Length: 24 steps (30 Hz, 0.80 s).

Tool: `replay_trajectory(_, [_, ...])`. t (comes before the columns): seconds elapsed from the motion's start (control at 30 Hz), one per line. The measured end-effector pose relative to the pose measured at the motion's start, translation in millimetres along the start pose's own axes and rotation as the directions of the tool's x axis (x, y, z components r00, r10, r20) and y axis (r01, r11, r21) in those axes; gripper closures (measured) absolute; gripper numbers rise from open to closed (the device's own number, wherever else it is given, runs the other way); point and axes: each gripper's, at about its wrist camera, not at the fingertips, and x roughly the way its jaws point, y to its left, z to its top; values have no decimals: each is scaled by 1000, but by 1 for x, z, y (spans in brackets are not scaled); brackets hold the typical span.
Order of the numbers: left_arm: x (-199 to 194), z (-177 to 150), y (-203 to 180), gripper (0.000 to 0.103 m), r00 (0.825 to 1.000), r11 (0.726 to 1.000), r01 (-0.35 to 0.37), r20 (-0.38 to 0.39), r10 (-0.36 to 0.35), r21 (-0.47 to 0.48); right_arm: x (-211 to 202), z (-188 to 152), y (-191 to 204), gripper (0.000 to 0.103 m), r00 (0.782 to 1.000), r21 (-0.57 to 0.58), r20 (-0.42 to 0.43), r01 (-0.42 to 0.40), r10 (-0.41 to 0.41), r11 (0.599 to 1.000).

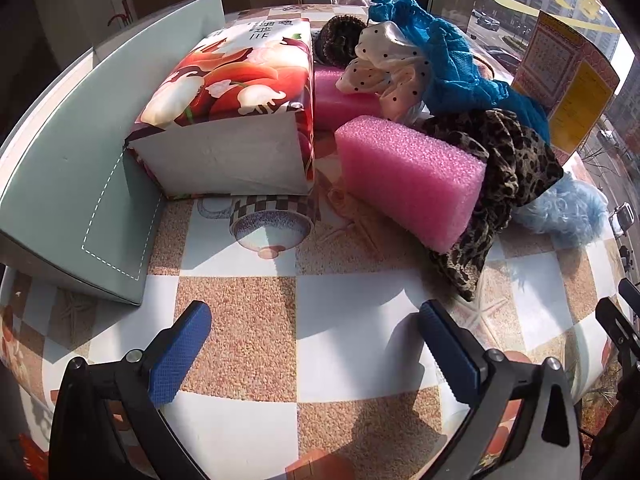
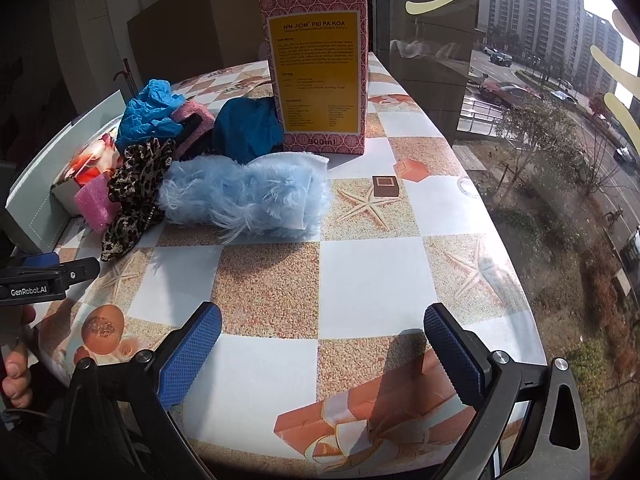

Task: Organize soft objects
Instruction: 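Move the left tool toward the pink sponge while the right tool approaches the light-blue fluffy fabric, then close the left tool on the pink foam sponge while the right tool grasps the light-blue fluffy fabric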

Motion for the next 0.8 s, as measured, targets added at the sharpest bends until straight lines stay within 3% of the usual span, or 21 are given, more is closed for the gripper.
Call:
replay_trajectory(0.13, [-11, 4, -7, 0, 998, 998, -45, 55, 43, 40, -9, 14, 16, 1, 999, -40, 31, -14, 15, 999])
replay_trajectory(0.23, [-23, 6, -13, 0, 995, 997, -27, 98, 21, 67, -11, 21, 26, 1, 999, -85, 53, 1, 3, 996])
replay_trajectory(0.37, [-18, 10, -14, 0, 997, 998, 45, 58, -47, 41, -7, 26, 31, 1, 999, -95, 41, 0, 4, 996])
replay_trajectory(0.47, [-15, 18, -8, 0, 999, 999, 53, 11, -53, 8, -1, 28, 33, 1, 999, -76, 27, -20, 22, 997])
replay_trajectory(0.53, [-15, 25, -5, 0, 999, 999, 43, 14, -43, -6, 3, 29, 36, 1, 1000, -76, 23, -11, 12, 997])
replay_trajectory(0.63, [-22, 32, -9, 0, 994, 996, 87, 65, -87, -2, -1, 32, 40, 2, 999, -85, 47, -15, 19, 996])
replay_trajectory(0.77, [-11, 45, -11, 0, 997, 997, 73, 24, -72, -32, 3, 37, 45, 2, 999, -112, 50, -5, 11, 994])
replay_trajectory(0.8, [-9, 51, -11, 1, 994, 992, 106, 29, -105, -66, 4, 39, 45, 2, 999, -113, 49, -8, 14, 994])
